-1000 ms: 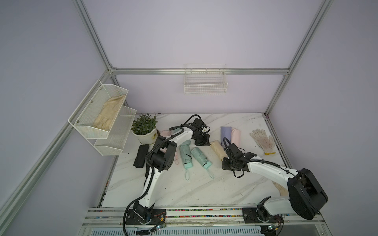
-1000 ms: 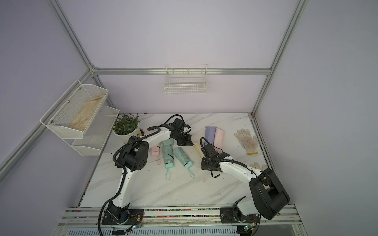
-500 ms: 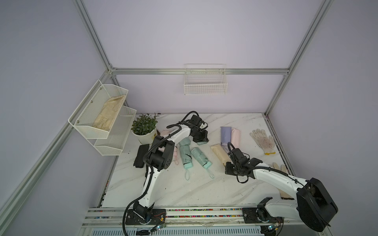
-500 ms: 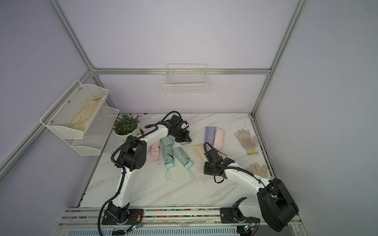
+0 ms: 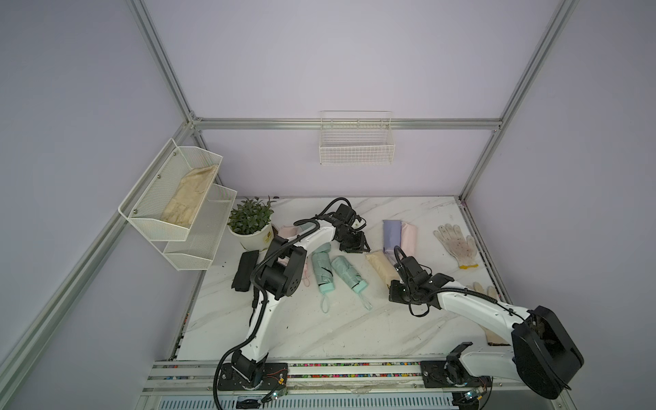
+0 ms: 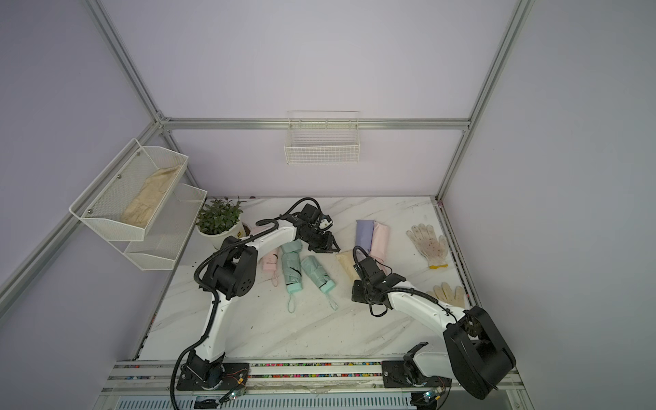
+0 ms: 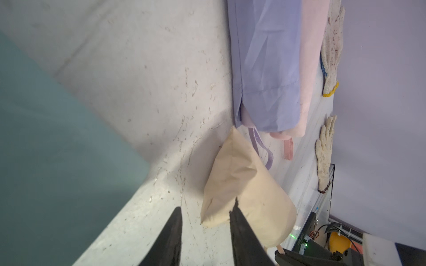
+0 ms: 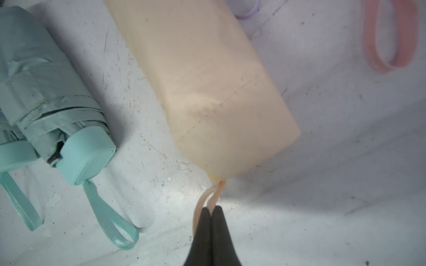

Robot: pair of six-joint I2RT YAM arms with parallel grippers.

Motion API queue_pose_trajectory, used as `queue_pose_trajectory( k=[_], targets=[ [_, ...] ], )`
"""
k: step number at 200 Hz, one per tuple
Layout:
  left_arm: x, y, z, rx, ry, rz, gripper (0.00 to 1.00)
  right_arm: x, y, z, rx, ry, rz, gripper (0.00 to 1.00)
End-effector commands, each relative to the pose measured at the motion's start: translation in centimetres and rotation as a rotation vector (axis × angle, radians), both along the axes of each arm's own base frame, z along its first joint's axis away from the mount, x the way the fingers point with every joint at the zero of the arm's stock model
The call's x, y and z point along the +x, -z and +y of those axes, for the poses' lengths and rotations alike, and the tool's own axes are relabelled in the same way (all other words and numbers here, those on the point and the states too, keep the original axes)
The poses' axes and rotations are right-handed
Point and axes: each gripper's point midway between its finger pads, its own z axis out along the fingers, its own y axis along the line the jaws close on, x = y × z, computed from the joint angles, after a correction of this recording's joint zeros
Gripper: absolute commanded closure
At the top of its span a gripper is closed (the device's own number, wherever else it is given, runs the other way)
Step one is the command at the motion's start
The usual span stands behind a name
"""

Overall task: Take umbrellas out of sleeves
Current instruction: Take out the umbrella from the umbrella sleeve.

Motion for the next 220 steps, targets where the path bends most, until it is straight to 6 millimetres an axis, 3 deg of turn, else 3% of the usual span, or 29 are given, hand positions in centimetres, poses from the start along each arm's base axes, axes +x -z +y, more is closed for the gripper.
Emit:
queue_pose_trajectory(
  k=[1,40,79,132,220],
  targets=[
    [-0.6,-3.6,-1.0,-0.111,0.015,-0.015,0.66,0.9,-0.8,0.8,0.018,-0.005,-0.027,1.0],
    [-0.7,-3.6,-1.5,-0.146,0.009,0.001,0.71,1.0,-0.9,0.7,0.017,-0.003,-0.03,1.0],
    [-0.5,-3.8,-1.6,-0.15,0.009,-0.01,1.0,0.9,-1.0,0.6,0.011,-0.001,-0.03,1.0],
    [0.1,-4.4,-1.2,-0.14,0.007,-0.043,1.0,0.7,-1.0,0.5,0.011,-0.002,-0.031,1.0],
    [4.8,-6.3,0.8,-0.095,-0.054,-0.12,1.0,-0.1,-1.2,0.2,0.027,0.006,-0.03,1.0]
  ],
)
